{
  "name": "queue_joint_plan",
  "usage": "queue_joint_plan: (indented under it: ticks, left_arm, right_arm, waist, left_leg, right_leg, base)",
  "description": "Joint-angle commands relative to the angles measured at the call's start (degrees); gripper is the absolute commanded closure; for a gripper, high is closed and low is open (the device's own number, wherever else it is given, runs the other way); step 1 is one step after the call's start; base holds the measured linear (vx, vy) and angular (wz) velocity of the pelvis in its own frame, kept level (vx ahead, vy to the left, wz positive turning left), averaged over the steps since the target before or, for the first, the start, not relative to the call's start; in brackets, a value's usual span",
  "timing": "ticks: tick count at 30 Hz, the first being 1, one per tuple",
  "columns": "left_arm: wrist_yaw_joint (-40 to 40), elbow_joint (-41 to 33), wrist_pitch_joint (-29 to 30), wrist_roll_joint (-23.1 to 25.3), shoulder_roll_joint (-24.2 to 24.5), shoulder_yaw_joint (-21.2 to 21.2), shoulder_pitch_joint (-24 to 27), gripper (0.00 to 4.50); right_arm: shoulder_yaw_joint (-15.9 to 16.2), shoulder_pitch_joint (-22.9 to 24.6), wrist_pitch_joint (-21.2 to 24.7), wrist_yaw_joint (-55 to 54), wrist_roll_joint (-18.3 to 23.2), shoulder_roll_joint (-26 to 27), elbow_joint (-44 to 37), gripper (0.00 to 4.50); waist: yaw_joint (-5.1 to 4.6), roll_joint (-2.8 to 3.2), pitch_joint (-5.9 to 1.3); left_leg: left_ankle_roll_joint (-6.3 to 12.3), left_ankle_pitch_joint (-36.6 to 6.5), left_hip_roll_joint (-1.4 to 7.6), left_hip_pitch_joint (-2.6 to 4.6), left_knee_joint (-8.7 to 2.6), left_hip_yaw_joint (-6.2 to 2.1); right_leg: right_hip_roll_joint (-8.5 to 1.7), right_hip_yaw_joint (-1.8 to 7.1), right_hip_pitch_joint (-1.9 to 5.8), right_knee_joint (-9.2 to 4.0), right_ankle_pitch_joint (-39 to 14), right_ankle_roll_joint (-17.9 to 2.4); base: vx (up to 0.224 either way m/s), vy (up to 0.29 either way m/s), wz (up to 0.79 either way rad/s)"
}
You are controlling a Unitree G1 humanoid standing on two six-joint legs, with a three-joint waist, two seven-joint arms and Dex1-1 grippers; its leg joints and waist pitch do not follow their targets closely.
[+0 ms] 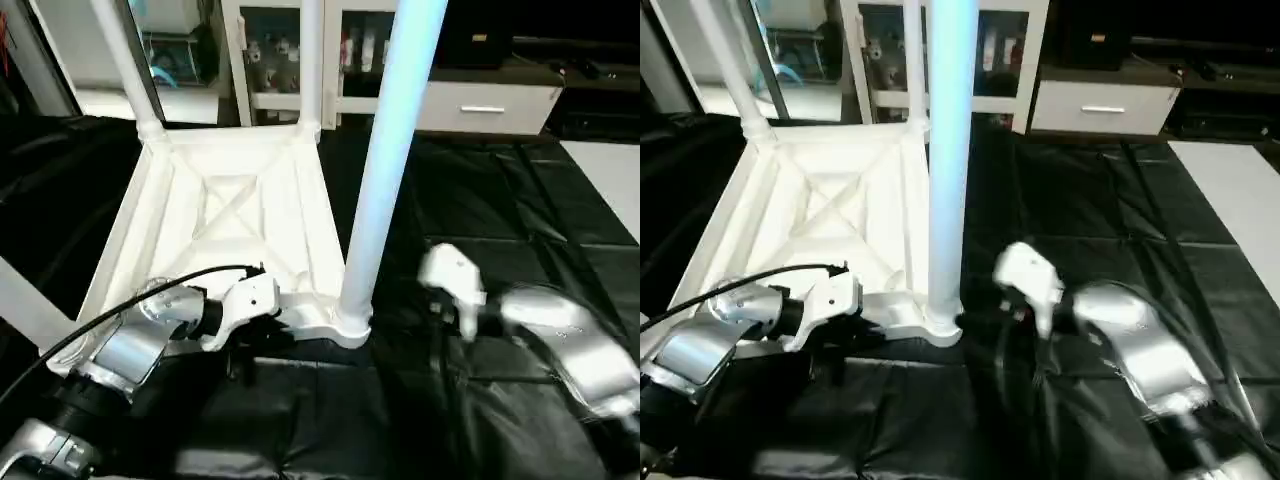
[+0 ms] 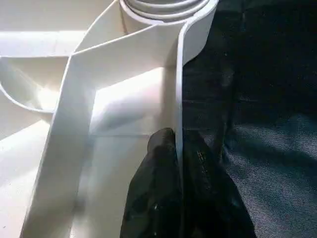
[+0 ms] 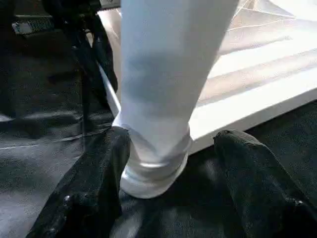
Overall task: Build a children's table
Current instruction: Rotate leg to tighten
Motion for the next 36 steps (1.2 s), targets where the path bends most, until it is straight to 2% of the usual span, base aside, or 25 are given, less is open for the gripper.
queue_joint_plan:
  ticks: [1,5,10,15,16,17,18,20,28,36]
  left_arm:
    - [0.4,1.7,0.3,-0.9,-1.2,-0.6,0.9,4.46]
    - [0.2,1.8,0.5,-0.9,-1.6,-0.6,0.3,4.46]
    - [0.1,2.8,0.4,-0.7,-2.0,-0.4,-0.5,4.46]
    - [0.0,3.2,0.3,-0.5,-2.2,-0.3,-0.7,4.46]
    - [0.0,3.3,0.3,-0.5,-2.2,-0.3,-0.8,4.46]
    - [-0.1,3.5,0.3,-0.5,-2.2,-0.2,-0.9,4.46]
    - [-0.1,3.7,0.2,-0.4,-2.2,-0.2,-1.0,4.50]
    - [-0.2,3.9,0.0,-0.3,-2.2,-0.2,-1.0,4.50]
    - [-0.2,4.7,-0.2,0.0,-2.2,-0.3,-1.3,4.50]
    - [-0.1,5.1,-0.3,0.3,-2.2,-0.3,-1.2,4.50]
  right_arm:
    - [0.8,-1.6,-0.8,-0.1,-1.1,0.6,1.9,1.41]
    - [2.1,-3.0,-1.1,2.1,-1.1,1.4,4.2,1.41]
    - [2.9,-4.5,-2.7,3.2,-2.1,2.6,7.8,1.41]
    - [3.4,-5.4,-3.1,4.3,-2.1,2.9,9.6,1.41]
    - [3.3,-5.7,-3.2,4.5,-2.0,3.2,10.3,1.41]
    - [3.2,-6.0,-3.3,4.6,-1.8,3.4,10.8,1.41]
    - [3.2,-6.4,-3.5,4.9,-1.7,3.7,11.5,1.70]
    - [3.2,-6.7,-3.8,5.3,-1.8,3.9,12.3,1.79]
    - [3.8,-7.4,-4.6,6.5,-2.7,4.4,14.5,1.89]
    - [3.4,-7.7,-5.6,4.2,-4.2,5.4,17.6,2.25]
  waist:
    - [0.38,-1.04,-2.86]
    - [0.24,-1.08,-2.71]
    - [0.33,-1.00,-2.81]
    - [0.29,-1.03,-2.75]
    - [0.29,-1.18,-2.74]
    - [0.33,-1.07,-2.68]
    - [0.25,-1.08,-2.72]
    - [0.25,-1.18,-2.59]
    - [0.22,-1.23,-2.55]
    - [-0.09,-1.11,-2.32]
  left_leg:
    - [4.19,-4.7,2.01,-1.48,-4.97,-0.11]
    - [3.94,-6.7,1.97,-1.43,-5.05,-0.12]
    - [3.83,-6.2,2.01,-1.41,-5.07,-0.13]
    - [3.77,-6.8,2.01,-1.40,-5.11,-0.12]
    - [3.82,-6.7,2.02,-1.47,-5.12,-0.12]
    - [3.82,-6.9,2.02,-1.44,-5.16,-0.14]
    - [3.80,-7.0,1.99,-1.44,-5.13,-0.14]
    - [3.68,-7.9,2.05,-1.37,-5.20,-0.15]
    - [3.61,-8.4,2.07,-1.44,-5.35,-0.23]
    - [2.78,-12.0,2.11,-1.33,-5.68,-0.49]
  right_leg:
    - [-3.60,1.91,3.24,-4.00,-16.1,-13.0]
    - [-3.63,1.94,3.19,-4.34,-18.9,-12.7]
    - [-3.64,1.92,3.16,-4.18,-17.7,-13.1]
    - [-3.70,1.96,3.14,-4.28,-18.7,-13.0]
    - [-3.70,1.96,3.20,-4.29,-18.8,-12.9]
    - [-3.71,1.97,3.12,-4.35,-19.3,-12.8]
    - [-3.71,1.95,3.10,-4.34,-19.6,-12.8]
    - [-3.72,1.96,2.98,-4.55,-21.4,-12.3]
    - [-3.76,2.00,2.89,-4.65,-22.3,-11.8]
    - [-3.78,1.96,2.52,-5.21,-27.8,-10.2]
  base:
    - [0.000,0.000,0.00]
    - [0.000,0.000,0.00]
    - [0.000,0.000,0.00]
    - [0.000,0.000,0.00]
    - [0.000,0.000,0.00]
    - [0.000,0.000,0.00]
    - [0.000,0.000,0.00]
    - [0.000,0.000,0.00]
    - [0.000,0.000,0.00]
    - [0.000,0.000,0.00]
